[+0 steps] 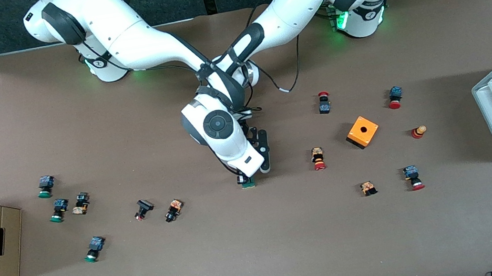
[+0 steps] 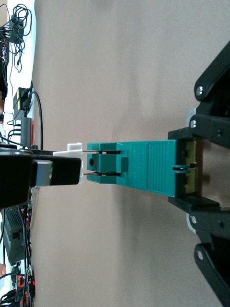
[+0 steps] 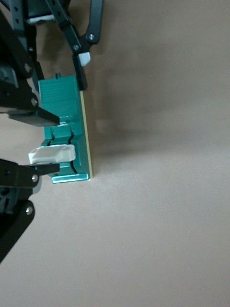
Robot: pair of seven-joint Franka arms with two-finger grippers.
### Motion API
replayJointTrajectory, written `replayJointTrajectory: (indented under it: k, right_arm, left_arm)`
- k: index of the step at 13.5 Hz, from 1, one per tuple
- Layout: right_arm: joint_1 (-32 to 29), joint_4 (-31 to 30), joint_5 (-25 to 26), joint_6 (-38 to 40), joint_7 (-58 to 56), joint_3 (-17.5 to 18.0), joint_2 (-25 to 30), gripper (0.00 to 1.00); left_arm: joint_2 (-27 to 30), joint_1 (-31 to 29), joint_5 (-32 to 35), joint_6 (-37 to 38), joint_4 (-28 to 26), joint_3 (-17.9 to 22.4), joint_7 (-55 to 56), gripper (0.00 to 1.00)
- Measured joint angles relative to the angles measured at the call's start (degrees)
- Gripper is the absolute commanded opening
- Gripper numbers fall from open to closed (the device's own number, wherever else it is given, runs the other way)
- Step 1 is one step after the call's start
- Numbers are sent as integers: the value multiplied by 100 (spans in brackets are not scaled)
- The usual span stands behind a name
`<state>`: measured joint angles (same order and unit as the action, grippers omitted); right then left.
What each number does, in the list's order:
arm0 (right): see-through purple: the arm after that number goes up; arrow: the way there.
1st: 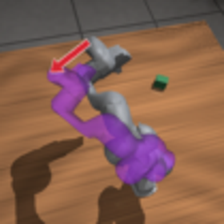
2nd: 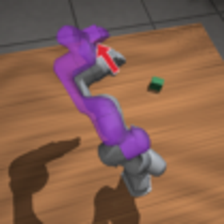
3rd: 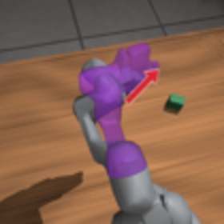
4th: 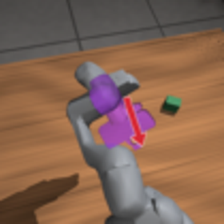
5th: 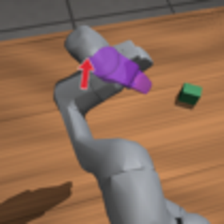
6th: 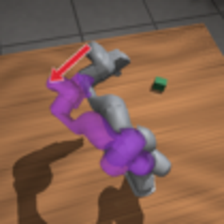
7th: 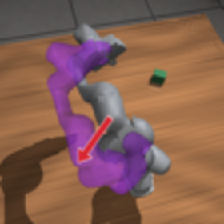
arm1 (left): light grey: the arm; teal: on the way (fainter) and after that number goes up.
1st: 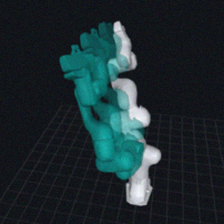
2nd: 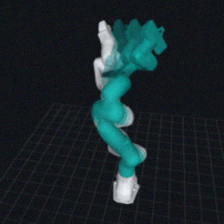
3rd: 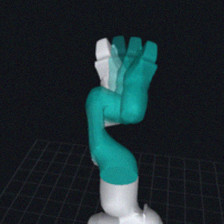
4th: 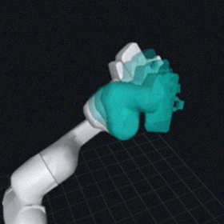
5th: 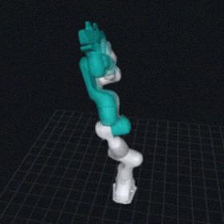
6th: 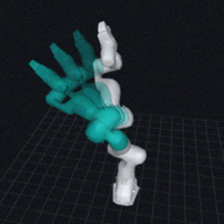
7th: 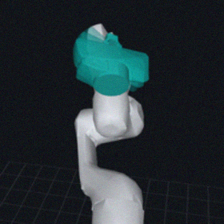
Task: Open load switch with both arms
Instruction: 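Close the right gripper on the white lever, then push the white lever down toward the switch base with the right gripper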
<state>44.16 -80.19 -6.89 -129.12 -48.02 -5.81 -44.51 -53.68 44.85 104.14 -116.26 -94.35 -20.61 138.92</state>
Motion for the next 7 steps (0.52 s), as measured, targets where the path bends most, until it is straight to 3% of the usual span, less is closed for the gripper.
replayJointTrajectory:
  k: [7]
  right_arm:
    - [7, -219, 0, 22, 64, 9, 153, 39]
  left_arm:
    - [0, 0, 0, 0, 0, 0, 0, 24]
